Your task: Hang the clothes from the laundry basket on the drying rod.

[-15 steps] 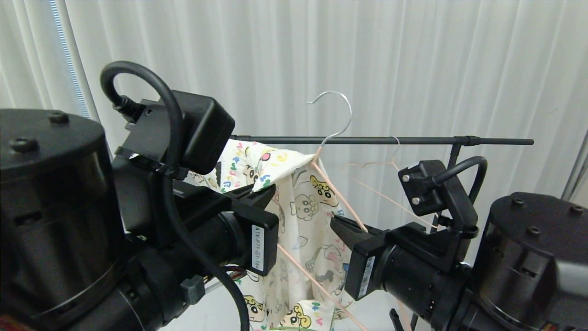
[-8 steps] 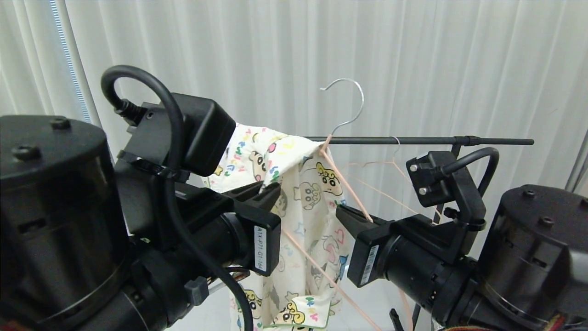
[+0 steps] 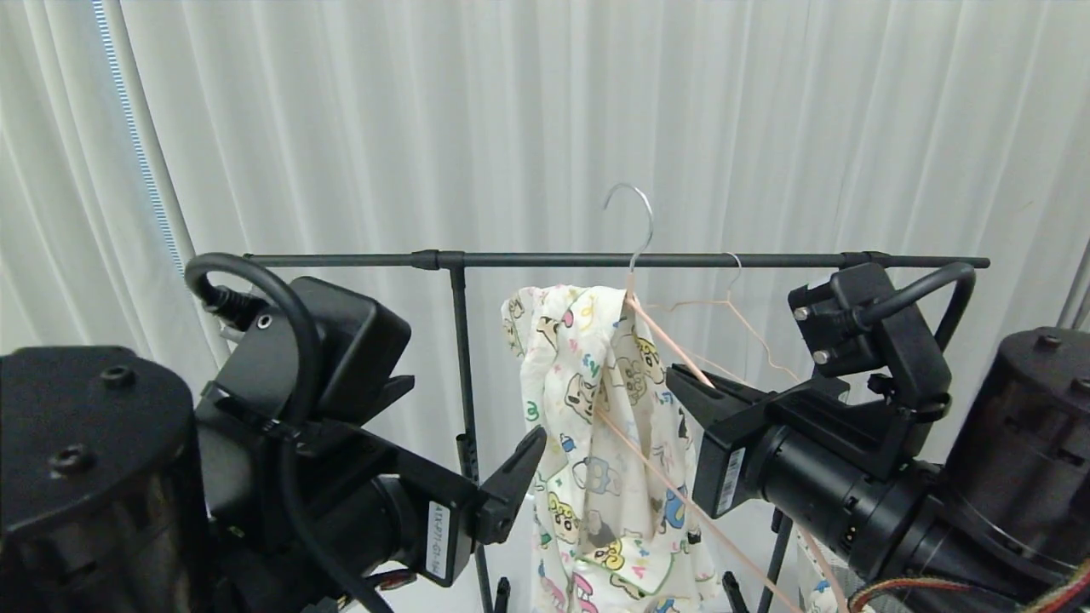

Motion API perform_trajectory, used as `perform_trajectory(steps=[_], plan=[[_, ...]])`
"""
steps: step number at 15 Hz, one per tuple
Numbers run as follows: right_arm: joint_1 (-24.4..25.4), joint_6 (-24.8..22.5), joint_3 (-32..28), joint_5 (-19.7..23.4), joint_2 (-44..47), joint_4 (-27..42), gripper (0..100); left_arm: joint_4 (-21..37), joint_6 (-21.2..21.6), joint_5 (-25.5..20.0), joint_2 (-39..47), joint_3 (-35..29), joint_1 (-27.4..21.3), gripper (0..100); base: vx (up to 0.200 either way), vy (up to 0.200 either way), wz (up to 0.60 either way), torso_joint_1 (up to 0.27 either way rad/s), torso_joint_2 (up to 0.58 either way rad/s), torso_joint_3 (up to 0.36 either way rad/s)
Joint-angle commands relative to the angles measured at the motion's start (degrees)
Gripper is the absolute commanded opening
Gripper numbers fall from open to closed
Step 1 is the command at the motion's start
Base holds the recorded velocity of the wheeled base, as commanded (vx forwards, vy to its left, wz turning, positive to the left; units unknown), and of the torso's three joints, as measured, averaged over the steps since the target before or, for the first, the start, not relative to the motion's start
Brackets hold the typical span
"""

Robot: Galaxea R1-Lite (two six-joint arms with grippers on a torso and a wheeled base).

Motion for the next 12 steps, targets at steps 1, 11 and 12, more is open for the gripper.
perform_trajectory(steps=[1,11,12], plan=[[-0.2,-1.9,2.9,0.2,-2.1,-2.3,0,-0.1,-0.1,-0.4,-2.6,2.8,0.0,100,0.000,0.000,0.00,0.000,0.00,0.000],[1.4,-15.0,17.5,9.8,-6.5,-18.7,0,-0.2,8.9,-20.5,-11.4,6.4,7.0,100,0.000,0.000,0.00,0.000,0.00,0.000],[2.0,-15.9,19.7,10.9,-7.0,-20.9,0,-0.2,9.7,-20.9,-11.5,6.4,7.0,100,0.000,0.000,0.00,0.000,0.00,0.000]])
